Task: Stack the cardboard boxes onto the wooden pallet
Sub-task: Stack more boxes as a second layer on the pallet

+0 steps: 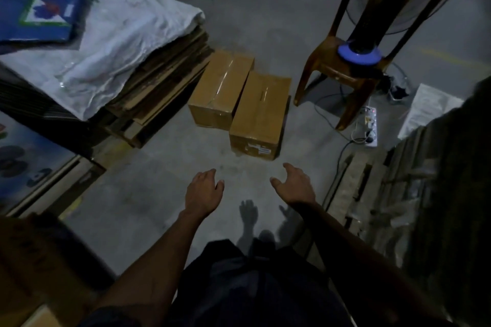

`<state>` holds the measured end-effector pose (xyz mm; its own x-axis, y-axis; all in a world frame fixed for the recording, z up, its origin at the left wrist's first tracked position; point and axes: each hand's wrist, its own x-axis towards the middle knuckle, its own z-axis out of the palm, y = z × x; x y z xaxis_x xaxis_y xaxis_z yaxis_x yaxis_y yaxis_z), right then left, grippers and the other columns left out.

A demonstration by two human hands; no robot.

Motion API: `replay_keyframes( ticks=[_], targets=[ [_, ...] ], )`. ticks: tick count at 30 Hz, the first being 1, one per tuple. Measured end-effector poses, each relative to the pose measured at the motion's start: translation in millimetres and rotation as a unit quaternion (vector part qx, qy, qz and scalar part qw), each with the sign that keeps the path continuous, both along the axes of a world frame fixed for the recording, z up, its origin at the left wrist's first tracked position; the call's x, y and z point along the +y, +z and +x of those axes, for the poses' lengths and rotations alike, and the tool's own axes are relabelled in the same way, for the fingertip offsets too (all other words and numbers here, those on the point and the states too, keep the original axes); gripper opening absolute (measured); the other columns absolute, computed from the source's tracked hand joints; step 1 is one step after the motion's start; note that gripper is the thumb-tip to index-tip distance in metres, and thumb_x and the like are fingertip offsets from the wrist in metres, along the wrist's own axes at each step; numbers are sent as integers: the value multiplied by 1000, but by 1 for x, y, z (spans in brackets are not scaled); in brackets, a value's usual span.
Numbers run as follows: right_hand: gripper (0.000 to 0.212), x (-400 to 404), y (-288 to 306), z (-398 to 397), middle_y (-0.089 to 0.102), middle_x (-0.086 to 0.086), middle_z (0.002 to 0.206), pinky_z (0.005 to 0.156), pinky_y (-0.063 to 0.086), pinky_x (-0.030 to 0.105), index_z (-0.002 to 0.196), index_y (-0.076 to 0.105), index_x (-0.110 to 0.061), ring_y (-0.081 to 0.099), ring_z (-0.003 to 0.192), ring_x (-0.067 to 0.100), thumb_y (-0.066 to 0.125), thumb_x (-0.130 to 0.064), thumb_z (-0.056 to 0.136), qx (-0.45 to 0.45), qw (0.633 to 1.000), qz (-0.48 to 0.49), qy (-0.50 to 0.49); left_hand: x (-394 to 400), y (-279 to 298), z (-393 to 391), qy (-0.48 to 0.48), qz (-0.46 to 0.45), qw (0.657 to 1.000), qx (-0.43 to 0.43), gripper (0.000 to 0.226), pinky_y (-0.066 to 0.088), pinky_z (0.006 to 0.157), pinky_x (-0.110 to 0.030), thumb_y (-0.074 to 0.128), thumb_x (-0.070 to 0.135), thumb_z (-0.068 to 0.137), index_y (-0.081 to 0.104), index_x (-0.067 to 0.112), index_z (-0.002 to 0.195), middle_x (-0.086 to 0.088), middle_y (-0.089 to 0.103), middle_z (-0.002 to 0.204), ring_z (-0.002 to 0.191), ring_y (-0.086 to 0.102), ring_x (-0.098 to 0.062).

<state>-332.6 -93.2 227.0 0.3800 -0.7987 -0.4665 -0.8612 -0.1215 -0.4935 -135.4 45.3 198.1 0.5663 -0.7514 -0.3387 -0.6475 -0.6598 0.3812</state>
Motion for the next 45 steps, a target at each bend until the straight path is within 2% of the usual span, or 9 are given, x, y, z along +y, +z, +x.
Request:
replay_keyframes(
  ticks=[6, 11, 14, 17, 22, 26, 34, 40, 45],
  targets=[
    [60, -114, 32, 38, 44, 15, 149, 109, 36, 42, 149, 40, -16, 38, 138, 36, 57, -41, 98, -17, 999, -20, 27, -109, 16, 34, 11, -4, 1000, 4, 53, 32, 111, -38, 44, 34, 103, 41, 4, 146, -20, 48, 144, 136, 39, -34],
    [68, -200, 17, 77, 42, 15, 151, 110, 36, 43, 153, 36, -17, 37, 140, 36, 59, -44, 95, -5, 1000, -8, 27, -194, 3, 73, 18, 3, 999, 26, 54, 30, 111, -37, 42, 34, 103, 38, 5, 148, -18, 45, 148, 139, 36, -32],
    [73, -253, 9, 115, 40, 14, 154, 112, 37, 45, 155, 32, -16, 37, 141, 35, 59, -48, 95, 10, 999, -10, 31, -246, -4, 100, 19, 0, 999, 30, 49, 35, 105, -37, 42, 32, 104, 42, 5, 144, -17, 49, 143, 134, 41, -31],
    [73, -311, 9, 162, 41, 14, 153, 110, 39, 44, 154, 33, -17, 39, 140, 35, 59, -49, 94, 24, 998, -12, 48, -301, -7, 137, 36, 4, 998, 46, 46, 37, 102, -37, 43, 31, 103, 46, 5, 140, -18, 52, 138, 129, 44, -32],
    [72, -387, 20, 234, 39, 12, 156, 109, 40, 45, 156, 30, -18, 38, 140, 36, 56, -49, 95, 36, 995, -33, 88, -369, 5, 192, 67, -1, 997, 45, 50, 37, 104, -37, 43, 31, 103, 40, 6, 145, -18, 49, 143, 132, 43, -33],
    [70, -426, 28, 279, 35, 10, 158, 110, 37, 45, 157, 27, -20, 35, 142, 35, 55, -45, 97, 32, 992, -45, 118, -402, 13, 221, 89, -13, 995, 37, 50, 38, 102, -38, 42, 33, 104, 40, 6, 146, -18, 50, 142, 131, 44, -33],
    [72, -480, 13, 327, 31, 6, 162, 113, 33, 45, 157, 25, -25, 33, 145, 32, 52, -52, 96, 44, 980, -20, 191, -425, 1, 235, 177, -13, 982, 58, 49, 37, 103, -38, 41, 33, 104, 41, 5, 145, -19, 51, 141, 130, 44, -33],
    [72, -531, -4, 364, 34, 8, 159, 113, 34, 44, 157, 26, -21, 35, 143, 34, 55, -48, 97, 52, 955, -8, 292, -453, -13, 223, 291, -21, 955, 64, 47, 39, 98, -37, 42, 32, 103, 44, 4, 141, -21, 55, 134, 124, 48, -33],
    [72, -597, -31, 379, 35, 10, 158, 114, 35, 44, 157, 26, -19, 35, 142, 34, 56, -45, 97, 47, 926, 11, 374, -496, -32, 198, 397, -8, 915, 70, 51, 37, 102, -37, 41, 33, 104, 40, 2, 145, -20, 51, 141, 130, 45, -33]
  ],
)
